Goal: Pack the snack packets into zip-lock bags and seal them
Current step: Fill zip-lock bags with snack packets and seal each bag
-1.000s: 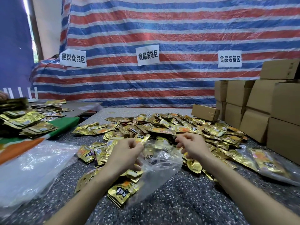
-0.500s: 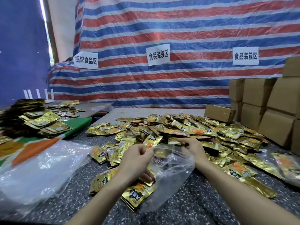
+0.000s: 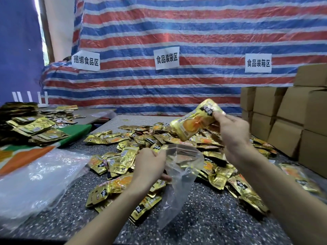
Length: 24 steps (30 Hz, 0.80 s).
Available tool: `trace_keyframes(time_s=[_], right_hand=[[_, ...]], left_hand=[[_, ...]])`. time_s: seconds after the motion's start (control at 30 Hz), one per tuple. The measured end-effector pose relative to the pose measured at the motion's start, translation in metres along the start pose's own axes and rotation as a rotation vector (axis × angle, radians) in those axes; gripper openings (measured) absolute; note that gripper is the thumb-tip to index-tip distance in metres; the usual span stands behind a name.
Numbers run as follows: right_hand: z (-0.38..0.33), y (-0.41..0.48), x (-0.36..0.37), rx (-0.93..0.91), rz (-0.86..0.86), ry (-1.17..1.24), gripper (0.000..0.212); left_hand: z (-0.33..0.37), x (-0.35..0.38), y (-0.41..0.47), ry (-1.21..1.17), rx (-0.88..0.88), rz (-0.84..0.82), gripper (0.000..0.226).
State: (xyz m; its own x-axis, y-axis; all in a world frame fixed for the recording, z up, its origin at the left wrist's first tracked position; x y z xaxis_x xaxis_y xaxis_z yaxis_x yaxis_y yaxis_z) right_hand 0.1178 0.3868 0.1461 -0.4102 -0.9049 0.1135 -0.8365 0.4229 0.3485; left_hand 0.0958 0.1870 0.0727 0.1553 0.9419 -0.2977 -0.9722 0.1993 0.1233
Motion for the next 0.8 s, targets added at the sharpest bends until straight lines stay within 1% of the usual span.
trace_keyframes(time_s=[0.07, 0.13, 0.2, 0.27, 0.37, 0.43, 0.5, 0.57, 0.67, 0.73, 0.8], right_hand=[[0.006, -0.011, 0.002, 0.079, -0.061, -0.153, 0.022], [0.015, -0.021, 0.003, 0.092, -0.101, -0.378, 0.025], [0.025, -0.027, 0.004, 0.115, -0.179, -0.487, 0.021], [0.034, -0.033, 0.003, 0.144, -0.258, -0.502, 0.017], [0.030, -0.034, -0.002, 0.143, -0.341, -0.529, 0.004], [0.014, -0.031, -0.006, 0.119, -0.357, -0.535, 0.014], [-0.002, -0.027, -0.010, 0.072, -0.343, -0.526, 0.016], [-0.015, -0.024, -0.012, -0.014, -0.296, -0.518, 0.019], [-0.019, -0.022, -0.011, -0.069, -0.306, -0.479, 0.024], [-0.015, -0.022, -0.011, -0.060, -0.307, -0.433, 0.025], [-0.008, -0.020, -0.012, -0.039, -0.262, -0.413, 0.027]], left_hand=[[0.004, 0.009, -0.002, -0.036, 0.027, 0.020, 0.053], [0.009, 0.016, -0.005, -0.095, 0.046, 0.023, 0.053], [0.013, 0.021, -0.008, -0.158, 0.055, 0.028, 0.052], [0.018, 0.023, -0.010, -0.220, 0.061, 0.037, 0.051], [0.027, 0.022, -0.009, -0.169, 0.107, 0.041, 0.048], [0.032, 0.017, -0.007, -0.062, 0.157, 0.077, 0.047], [0.039, 0.010, -0.006, 0.029, 0.206, 0.123, 0.045], [0.046, 0.005, -0.006, 0.067, 0.250, 0.147, 0.043], [0.049, 0.004, -0.006, 0.094, 0.262, 0.123, 0.054], [0.045, 0.005, -0.004, 0.074, 0.243, 0.091, 0.063], [0.035, 0.003, 0.001, 0.051, 0.233, 0.098, 0.069]])
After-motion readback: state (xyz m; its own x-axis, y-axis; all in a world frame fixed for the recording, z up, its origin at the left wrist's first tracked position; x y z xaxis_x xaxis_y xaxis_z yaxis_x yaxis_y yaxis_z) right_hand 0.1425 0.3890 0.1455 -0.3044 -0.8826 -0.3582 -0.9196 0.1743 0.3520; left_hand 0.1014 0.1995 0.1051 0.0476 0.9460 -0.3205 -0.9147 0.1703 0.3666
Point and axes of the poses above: each hand's wrist, its own y-axis towards the middle knuckle, its own x-axis out of the palm, z = x × y, the point moved 2 cm from there along y, towards the middle knuckle, and after that the axes turned 8 degrees about -z, right-handed, at the moved point
